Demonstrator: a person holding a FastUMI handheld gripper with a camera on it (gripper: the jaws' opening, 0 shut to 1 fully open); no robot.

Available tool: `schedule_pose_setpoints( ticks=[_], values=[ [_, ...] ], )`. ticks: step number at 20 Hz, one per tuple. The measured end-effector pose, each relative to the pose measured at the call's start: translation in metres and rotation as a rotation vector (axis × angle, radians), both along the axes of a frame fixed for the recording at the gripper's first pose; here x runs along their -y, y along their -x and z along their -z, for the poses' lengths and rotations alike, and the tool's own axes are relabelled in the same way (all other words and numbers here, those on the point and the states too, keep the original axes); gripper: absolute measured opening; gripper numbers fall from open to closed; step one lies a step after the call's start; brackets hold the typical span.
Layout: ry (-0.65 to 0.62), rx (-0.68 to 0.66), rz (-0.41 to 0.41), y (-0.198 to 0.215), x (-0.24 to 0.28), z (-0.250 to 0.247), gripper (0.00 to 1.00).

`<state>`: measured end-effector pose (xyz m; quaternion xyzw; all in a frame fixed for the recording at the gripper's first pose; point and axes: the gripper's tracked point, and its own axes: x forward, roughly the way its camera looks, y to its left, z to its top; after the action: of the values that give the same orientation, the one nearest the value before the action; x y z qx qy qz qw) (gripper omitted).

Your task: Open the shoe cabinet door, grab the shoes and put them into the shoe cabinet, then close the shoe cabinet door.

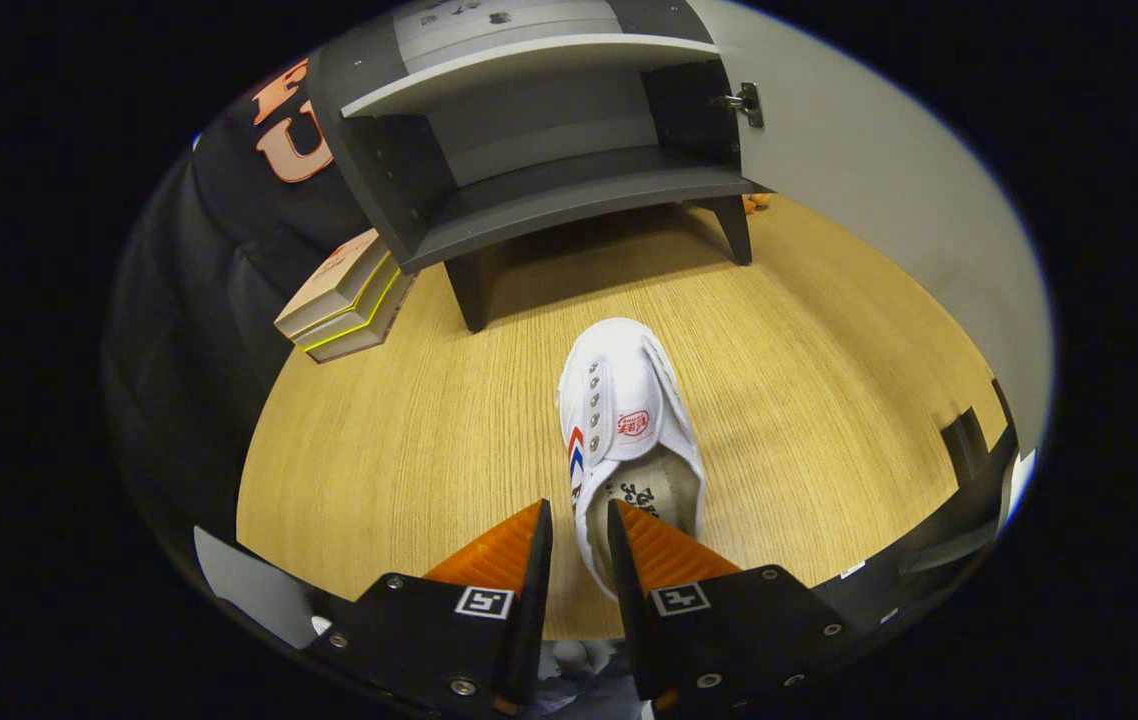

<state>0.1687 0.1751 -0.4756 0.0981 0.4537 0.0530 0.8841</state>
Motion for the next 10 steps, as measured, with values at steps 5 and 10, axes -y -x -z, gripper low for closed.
schedule_pose_setpoints(
  ticks=[5,10],
  values=[
    [-0.035,-0.042,0.029,-0.015,-0.001,0.023,0.31],
    [-0.049,-0.025,0.028,-0.018,-0.004,0.021,0.02]
  ],
)
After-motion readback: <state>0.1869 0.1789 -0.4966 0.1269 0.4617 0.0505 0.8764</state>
